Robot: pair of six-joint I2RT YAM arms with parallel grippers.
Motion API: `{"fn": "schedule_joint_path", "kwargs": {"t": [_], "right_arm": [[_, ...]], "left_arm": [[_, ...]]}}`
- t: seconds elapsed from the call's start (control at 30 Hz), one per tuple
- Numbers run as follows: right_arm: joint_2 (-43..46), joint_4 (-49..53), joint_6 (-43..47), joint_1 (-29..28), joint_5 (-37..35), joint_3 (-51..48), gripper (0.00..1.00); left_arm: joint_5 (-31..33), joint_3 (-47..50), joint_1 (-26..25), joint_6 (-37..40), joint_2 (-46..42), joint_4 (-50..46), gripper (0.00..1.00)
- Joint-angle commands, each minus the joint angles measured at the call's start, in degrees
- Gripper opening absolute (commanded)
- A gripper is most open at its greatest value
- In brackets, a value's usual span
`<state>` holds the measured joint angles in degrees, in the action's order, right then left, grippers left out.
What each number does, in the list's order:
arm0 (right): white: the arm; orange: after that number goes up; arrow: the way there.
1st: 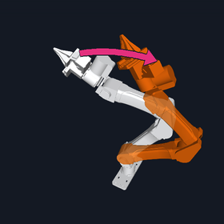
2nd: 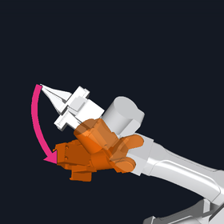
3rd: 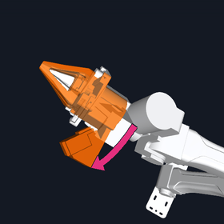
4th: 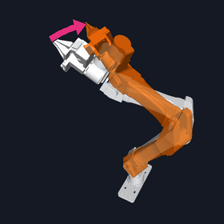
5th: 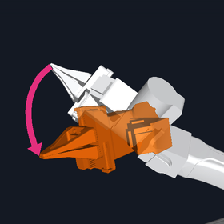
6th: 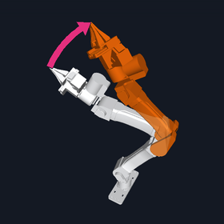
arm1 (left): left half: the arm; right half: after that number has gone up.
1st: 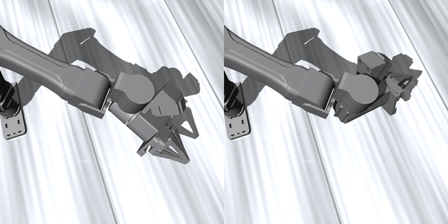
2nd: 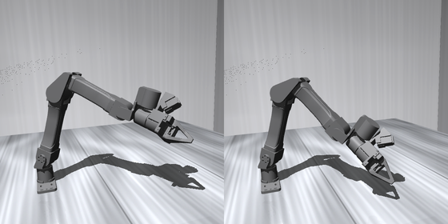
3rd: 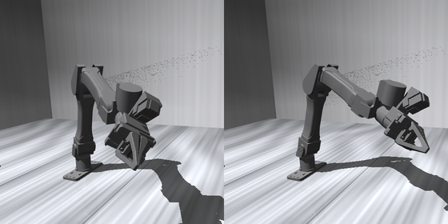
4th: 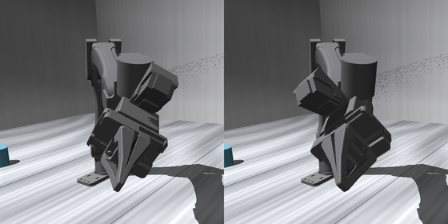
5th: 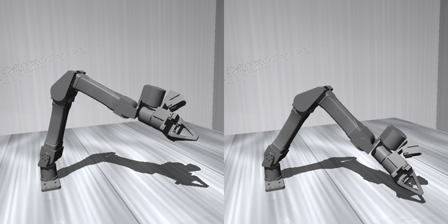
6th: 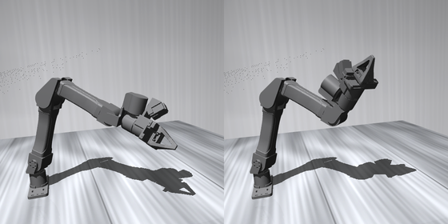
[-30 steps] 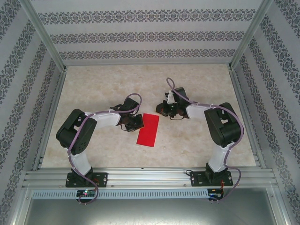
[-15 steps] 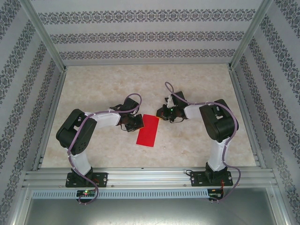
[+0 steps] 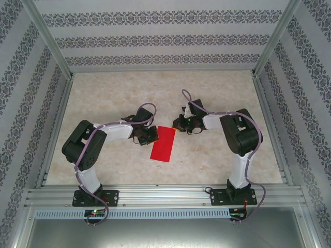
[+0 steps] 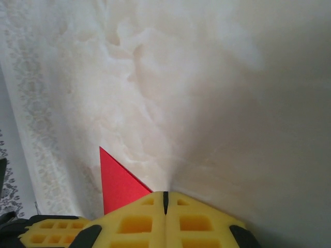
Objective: Fold a paper plane with a square sheet of paper (pick it up from the middle)
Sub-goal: Fold the square sheet of paper in half at the center of the table.
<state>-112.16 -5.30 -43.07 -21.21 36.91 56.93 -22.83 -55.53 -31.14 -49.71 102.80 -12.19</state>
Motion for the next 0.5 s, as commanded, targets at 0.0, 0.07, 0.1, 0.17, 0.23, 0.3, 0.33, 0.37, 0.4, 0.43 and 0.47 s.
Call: {"fn": "schedule_joint_path", "kwargs": {"t": [0.0,0.07,0.1,0.17,0.23,0.3,0.33,0.37,0.4,0.43,0.47], "right_arm": [[-0.2,0.9,1.2,0.0,-0.3,-0.7,0.04],[1.5,2.3,1.4,0.0,-0.2,0.3,0.04],[2.2,2.6,1.4,0.2,0.0,0.8,0.04],[3.1,2.7,1.2,0.1,0.5,1.6,0.04],[2.7,2.4,1.0,0.1,0.3,1.7,0.04],[0.9,2.1,0.8,0.2,0.0,1.6,0.05],[0.0,1.7,0.6,0.1,-0.2,1.3,0.05],[-0.9,1.0,0.2,0.1,-0.4,0.7,0.05],[-1.8,0.2,0.0,0.1,-0.6,0.2,0.05],[-2.5,-0.3,-0.2,0.1,-0.6,-0.3,0.05],[-3.0,-0.7,-0.4,0.1,-0.4,-0.6,0.05]], "left_arm": [[4.2,1.5,-0.5,1.1,-0.3,-7.3,0.00],[4.2,2.0,-0.5,0.7,-0.5,-6.8,0.00],[4.0,2.0,-0.5,0.8,-0.4,-6.9,0.00],[4.1,1.9,-0.5,0.9,-0.6,-7.1,0.00],[4.1,1.9,-0.5,0.9,-0.7,-7.1,0.00],[4.1,2.2,-0.5,0.9,-0.9,-6.9,0.00],[4.2,2.3,-0.5,0.8,-1.1,-6.9,0.00],[4.3,2.3,-0.5,0.8,-1.1,-6.8,0.00],[4.3,2.4,-0.5,0.7,-1.1,-6.7,0.00],[4.3,2.3,-0.5,0.7,-1.1,-6.7,0.00],[4.2,2.4,-0.5,0.6,-1.0,-6.5,0.00]]}}
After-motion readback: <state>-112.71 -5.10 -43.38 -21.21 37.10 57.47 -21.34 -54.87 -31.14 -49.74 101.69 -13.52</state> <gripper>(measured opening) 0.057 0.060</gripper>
